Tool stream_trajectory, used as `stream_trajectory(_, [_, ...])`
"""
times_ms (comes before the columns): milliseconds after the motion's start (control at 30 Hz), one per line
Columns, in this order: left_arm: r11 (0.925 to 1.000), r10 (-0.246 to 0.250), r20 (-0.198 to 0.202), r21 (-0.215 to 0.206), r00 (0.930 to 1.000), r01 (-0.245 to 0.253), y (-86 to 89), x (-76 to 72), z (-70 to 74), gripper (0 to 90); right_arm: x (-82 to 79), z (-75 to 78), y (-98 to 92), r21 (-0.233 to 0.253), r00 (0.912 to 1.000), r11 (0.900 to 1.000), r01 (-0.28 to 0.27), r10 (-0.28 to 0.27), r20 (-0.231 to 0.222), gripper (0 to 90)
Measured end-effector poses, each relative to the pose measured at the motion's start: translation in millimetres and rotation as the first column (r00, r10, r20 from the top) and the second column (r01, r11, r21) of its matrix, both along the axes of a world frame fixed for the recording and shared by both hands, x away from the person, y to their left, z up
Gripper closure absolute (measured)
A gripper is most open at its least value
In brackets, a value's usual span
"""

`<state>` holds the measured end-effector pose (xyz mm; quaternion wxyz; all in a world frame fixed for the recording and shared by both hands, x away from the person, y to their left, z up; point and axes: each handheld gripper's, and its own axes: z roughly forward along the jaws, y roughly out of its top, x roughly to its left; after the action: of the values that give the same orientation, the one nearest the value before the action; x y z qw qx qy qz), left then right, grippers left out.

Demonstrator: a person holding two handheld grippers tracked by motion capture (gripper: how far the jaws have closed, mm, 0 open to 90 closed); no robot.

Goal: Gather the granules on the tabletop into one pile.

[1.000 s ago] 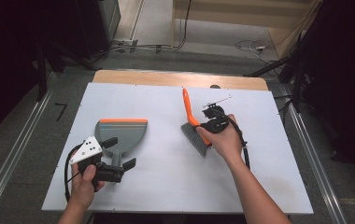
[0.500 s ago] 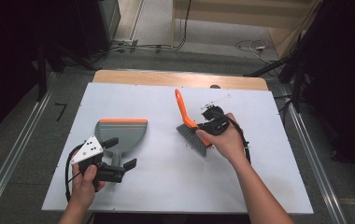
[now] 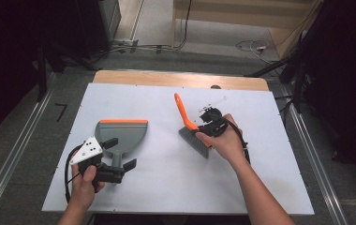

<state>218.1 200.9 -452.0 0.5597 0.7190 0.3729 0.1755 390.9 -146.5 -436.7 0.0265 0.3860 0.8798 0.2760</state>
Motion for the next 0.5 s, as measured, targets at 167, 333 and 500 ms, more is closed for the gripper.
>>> stream_trajectory(167, [1.0000, -0.006, -0.002, 0.005, 1.0000, 0.006, -1.7, 0.3, -0.2, 0.0, -1.9, 7.9, -4.6, 0.030, 0.9998, 1.000, -0.005, 0.004, 0.020, 68.9])
stream_trajectory(333, [1.0000, -0.004, -0.002, 0.006, 1.0000, 0.004, -2.8, 0.2, -0.4, 0.0, -6.5, 15.0, -3.9, 0.056, 0.9990, 0.998, -0.030, 0.028, 0.034, 68.9])
stream_trajectory(500, [1.0000, -0.005, -0.002, 0.005, 1.0000, 0.005, -2.7, 0.3, -0.6, 0.0, -14.3, 13.7, 3.2, 0.055, 0.9938, 0.993, -0.104, 0.102, 0.045, 68.8])
